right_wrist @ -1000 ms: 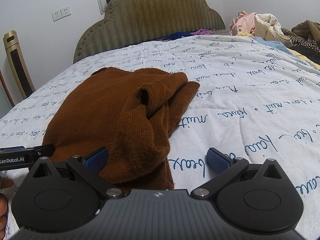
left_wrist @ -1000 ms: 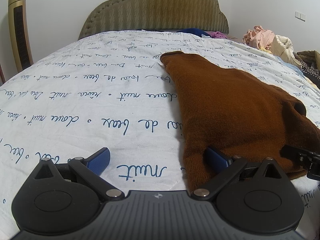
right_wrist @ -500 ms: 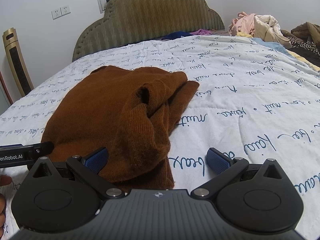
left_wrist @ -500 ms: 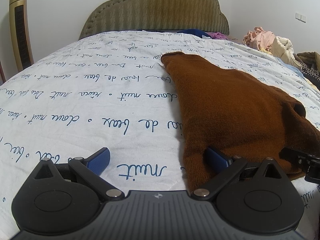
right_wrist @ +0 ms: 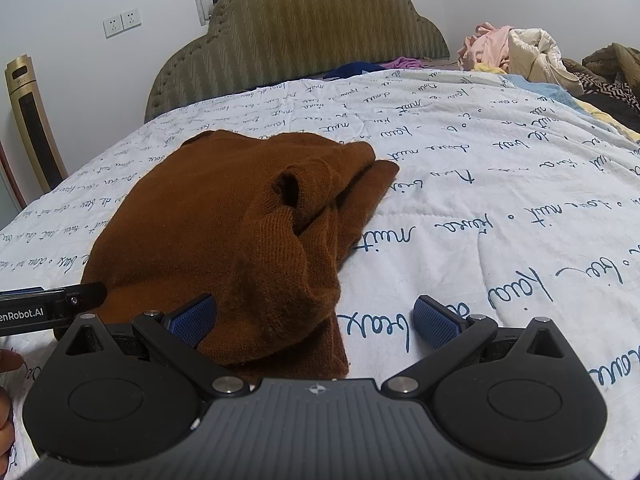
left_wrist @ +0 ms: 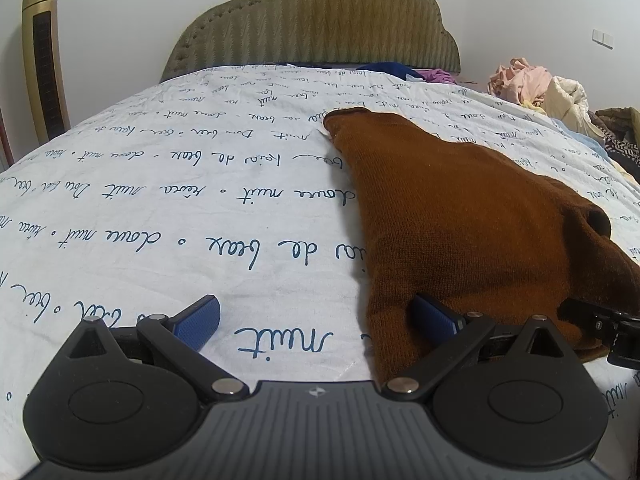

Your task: Fold small clothes

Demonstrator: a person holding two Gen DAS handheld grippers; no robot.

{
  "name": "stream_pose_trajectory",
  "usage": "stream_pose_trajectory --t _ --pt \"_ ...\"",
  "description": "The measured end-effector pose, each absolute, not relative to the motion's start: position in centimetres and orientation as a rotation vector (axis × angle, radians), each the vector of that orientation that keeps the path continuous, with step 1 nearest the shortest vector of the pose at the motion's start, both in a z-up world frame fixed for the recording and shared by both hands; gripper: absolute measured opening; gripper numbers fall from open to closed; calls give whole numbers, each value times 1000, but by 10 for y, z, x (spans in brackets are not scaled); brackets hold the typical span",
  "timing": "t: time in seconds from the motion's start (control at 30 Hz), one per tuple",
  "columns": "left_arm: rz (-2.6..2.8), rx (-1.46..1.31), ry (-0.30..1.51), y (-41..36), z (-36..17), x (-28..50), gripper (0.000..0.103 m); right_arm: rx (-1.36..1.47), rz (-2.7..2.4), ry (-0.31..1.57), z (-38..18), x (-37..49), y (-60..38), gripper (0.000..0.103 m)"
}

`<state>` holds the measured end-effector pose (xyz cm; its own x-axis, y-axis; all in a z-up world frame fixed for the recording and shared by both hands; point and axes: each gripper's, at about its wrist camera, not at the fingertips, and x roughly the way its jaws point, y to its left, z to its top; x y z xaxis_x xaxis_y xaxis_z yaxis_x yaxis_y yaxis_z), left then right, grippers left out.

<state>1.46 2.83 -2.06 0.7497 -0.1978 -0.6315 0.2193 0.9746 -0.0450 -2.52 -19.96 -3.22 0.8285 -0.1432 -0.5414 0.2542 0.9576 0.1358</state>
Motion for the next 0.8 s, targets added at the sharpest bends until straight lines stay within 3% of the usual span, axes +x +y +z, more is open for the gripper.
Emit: stream_pose_trajectory --t 0.8 --pt "-216 66 752 31 -1 1 103 208 -226 578 -21 -49 -191 103"
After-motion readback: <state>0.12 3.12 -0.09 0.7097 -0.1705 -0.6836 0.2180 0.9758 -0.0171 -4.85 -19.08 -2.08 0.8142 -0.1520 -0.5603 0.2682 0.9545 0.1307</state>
